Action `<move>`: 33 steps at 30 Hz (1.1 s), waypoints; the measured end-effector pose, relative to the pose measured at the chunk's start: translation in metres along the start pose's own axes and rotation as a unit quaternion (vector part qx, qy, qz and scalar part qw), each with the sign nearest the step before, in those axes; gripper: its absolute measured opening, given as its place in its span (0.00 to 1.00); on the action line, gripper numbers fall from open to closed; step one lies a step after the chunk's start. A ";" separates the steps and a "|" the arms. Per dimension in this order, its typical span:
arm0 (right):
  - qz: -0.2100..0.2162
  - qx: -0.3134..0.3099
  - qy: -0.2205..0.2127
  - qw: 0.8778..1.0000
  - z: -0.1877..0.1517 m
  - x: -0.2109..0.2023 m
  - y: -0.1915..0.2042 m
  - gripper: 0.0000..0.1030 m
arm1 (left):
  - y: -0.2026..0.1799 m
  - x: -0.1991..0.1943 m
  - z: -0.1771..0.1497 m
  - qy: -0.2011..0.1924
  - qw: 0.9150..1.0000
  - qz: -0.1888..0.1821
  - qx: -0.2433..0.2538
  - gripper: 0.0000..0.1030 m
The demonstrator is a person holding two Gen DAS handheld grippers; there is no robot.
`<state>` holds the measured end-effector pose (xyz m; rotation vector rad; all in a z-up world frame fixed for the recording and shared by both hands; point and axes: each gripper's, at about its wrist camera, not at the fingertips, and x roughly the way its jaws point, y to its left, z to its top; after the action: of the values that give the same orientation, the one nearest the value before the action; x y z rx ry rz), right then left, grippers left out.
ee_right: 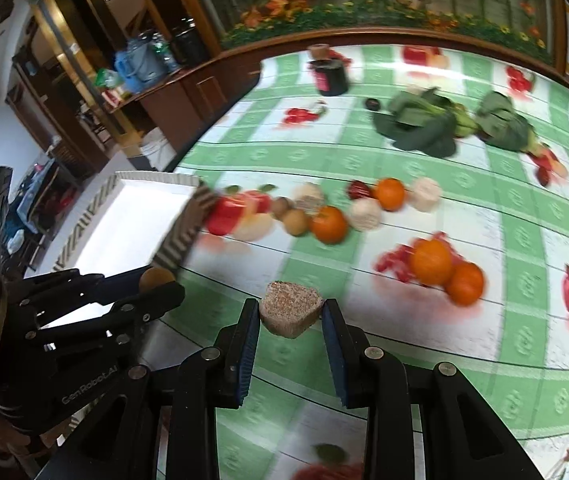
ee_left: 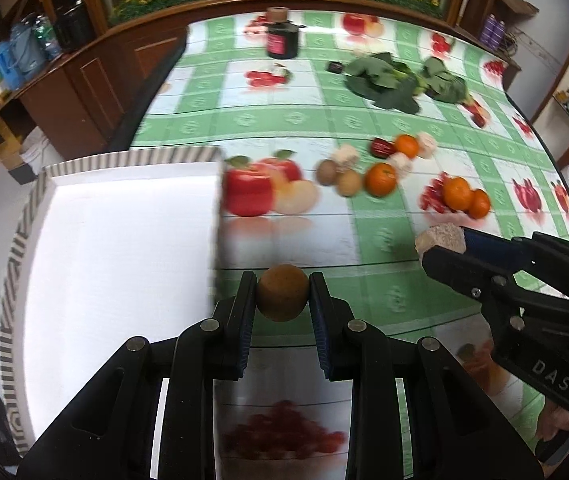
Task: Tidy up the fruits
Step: 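Carry kiwi and bread cube into the white tray and open both tools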
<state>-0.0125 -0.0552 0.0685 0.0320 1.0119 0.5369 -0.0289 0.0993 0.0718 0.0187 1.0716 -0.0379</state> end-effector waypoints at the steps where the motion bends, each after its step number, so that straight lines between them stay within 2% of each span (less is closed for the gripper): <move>1: 0.004 -0.004 0.000 1.000 0.002 0.002 0.006 0.30 | 0.007 0.000 0.001 -0.001 1.000 0.005 -0.004 0.25; 10: 0.040 -0.037 -0.001 0.999 0.030 0.028 0.055 0.30 | 0.067 0.005 0.008 -0.002 0.999 0.038 -0.034 0.25; 18: 0.064 -0.070 0.007 0.996 0.056 0.057 0.090 0.30 | 0.124 0.022 0.019 0.016 0.995 0.065 -0.071 0.25; 26: 0.067 -0.108 0.034 0.991 0.074 0.097 0.115 0.30 | 0.147 0.044 0.023 0.033 0.993 0.070 -0.085 0.25; 33: 0.063 -0.113 0.060 0.990 0.077 0.125 0.119 0.30 | 0.160 0.054 0.026 0.039 0.992 0.057 -0.103 0.25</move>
<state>0.0526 0.1200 0.0419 -0.1408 1.0655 0.7741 0.0263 0.2569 0.0363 -0.1049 1.1464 0.1775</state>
